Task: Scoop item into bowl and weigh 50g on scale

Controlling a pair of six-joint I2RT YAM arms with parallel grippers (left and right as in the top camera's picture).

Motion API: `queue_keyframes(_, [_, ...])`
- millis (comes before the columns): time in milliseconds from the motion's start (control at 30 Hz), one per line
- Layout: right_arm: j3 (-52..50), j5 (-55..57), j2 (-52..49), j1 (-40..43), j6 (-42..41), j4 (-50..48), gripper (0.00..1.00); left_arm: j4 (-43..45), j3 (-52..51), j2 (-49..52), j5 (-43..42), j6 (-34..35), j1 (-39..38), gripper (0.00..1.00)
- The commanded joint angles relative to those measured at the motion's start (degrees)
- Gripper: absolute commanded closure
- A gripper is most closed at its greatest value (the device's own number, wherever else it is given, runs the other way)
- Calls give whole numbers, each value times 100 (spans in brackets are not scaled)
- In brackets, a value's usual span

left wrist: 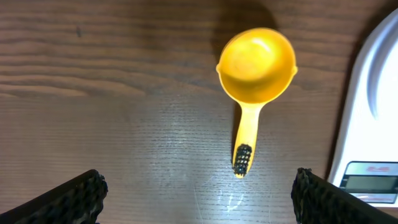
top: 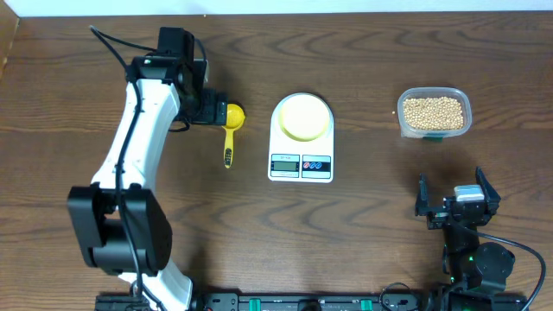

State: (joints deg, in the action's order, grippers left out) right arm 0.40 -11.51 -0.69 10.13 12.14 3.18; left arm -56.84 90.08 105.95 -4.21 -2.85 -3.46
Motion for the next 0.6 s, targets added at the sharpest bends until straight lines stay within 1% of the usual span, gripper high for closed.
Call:
queue_keyframes(0, [-7,44,35,-63,35,31,1,-33,166,225,-31,-37,17,3])
queue_keyframes(300, [-7,44,35,-63,35,31,1,44,166,636,-28,-61,17,3])
queue_keyframes(567, [-7,44,35,-63,35,31,1,562,166,1064,-28,-81,17,3])
